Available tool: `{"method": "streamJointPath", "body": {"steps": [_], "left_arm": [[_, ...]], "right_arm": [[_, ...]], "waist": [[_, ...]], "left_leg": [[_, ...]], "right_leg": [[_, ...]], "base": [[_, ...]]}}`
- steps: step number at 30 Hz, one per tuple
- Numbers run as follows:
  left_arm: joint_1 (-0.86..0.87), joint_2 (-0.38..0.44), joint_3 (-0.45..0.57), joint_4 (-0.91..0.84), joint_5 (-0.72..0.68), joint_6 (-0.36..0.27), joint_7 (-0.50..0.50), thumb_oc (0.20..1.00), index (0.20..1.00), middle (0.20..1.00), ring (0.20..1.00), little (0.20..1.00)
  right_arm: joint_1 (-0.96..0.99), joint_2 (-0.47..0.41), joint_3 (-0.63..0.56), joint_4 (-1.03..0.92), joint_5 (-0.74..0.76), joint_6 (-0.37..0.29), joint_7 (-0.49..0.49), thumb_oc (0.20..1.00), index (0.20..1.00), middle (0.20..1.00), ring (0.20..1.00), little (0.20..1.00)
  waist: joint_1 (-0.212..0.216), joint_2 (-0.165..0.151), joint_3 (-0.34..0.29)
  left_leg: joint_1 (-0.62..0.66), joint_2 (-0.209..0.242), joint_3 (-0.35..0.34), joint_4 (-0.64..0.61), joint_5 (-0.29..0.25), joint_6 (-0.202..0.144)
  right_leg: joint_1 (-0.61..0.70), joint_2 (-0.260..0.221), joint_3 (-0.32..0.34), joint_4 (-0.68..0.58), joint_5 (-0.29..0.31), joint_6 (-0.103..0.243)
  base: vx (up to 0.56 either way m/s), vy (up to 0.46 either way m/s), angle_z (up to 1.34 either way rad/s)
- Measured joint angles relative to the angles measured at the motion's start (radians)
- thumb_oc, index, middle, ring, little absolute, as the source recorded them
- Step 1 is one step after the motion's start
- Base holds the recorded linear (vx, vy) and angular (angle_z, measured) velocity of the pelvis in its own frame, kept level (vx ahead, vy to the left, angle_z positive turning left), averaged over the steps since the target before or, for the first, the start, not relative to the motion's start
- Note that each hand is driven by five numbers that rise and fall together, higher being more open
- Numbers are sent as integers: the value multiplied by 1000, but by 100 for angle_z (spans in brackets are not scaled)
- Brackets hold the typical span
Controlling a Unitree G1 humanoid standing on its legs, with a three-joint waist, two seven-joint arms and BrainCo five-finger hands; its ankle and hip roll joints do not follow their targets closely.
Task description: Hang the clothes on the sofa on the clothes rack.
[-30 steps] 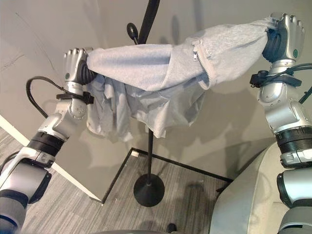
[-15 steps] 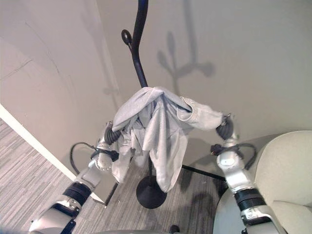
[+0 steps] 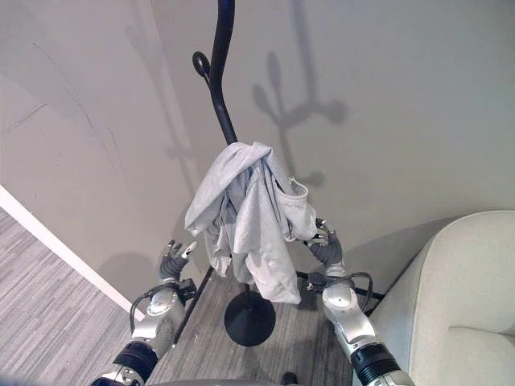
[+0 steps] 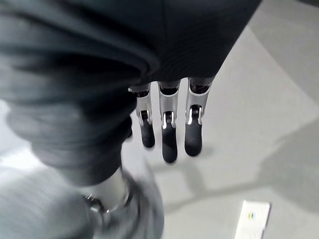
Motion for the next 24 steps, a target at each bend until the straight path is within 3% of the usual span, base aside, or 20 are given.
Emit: {"method": "streamJointPath", "body": {"steps": [6,11,15,18,21,23,24], "left_arm": [[95,12,76,108,13,15,-21,1000,1000,1000,1000,1000],[201,6,107,181,38,10,-104,1000,1000,1000,1000,1000],[225,2,107,252,36,0,-141,1000,1000,1000,1000,1000],[226,-2,106,410,34,-8,-185,1000,1000,1000,1000,1000],[181,-11,107,639,34,24,-241,1000,1000,1000,1000,1000],[186,-18,110,683,32,52,-259,1000,1000,1000,1000,1000],[168,-22,140,721,29,59,-274,1000,1000,1000,1000,1000]], "right_arm": [[138,-67,-81,-33,-16,2,7,1000,1000,1000,1000,1000],[256,-83,-128,-36,-170,-2,17,1000,1000,1000,1000,1000],[327,4,-225,18,-165,-42,-5,1000,1000,1000,1000,1000],[331,59,-221,257,-116,-67,-12,1000,1000,1000,1000,1000],[218,153,-234,701,153,-56,30,1000,1000,1000,1000,1000],[199,202,-274,837,364,-32,88,1000,1000,1000,1000,1000],[132,235,-386,1012,545,-40,132,1000,1000,1000,1000,1000]], "waist": [[0,18,-11],[-13,14,-9],[-18,11,-10],[-28,5,-7],[-24,4,-8],[-15,11,-10],[-12,11,-14]], "left_leg": [[2,-1,20,0,0,-2],[1,-5,29,1,-1,-8],[10,-7,46,0,-13,-2],[13,-10,52,0,-16,-1],[12,-10,53,-1,-20,-7],[4,-10,49,-1,-21,-8],[1,-11,42,0,-20,-8]], "right_leg": [[-6,0,8,0,1,1],[-16,0,26,0,3,3],[-19,-2,36,0,4,3],[-19,-3,49,1,3,3],[-20,-3,53,2,2,0],[-23,-5,51,8,1,-1],[-22,-6,43,8,1,-1]], "base": [[-22,5,-7],[-21,10,-9],[-13,11,-9],[-26,13,-12],[2,0,-3],[21,-2,5],[32,-3,14]]}}
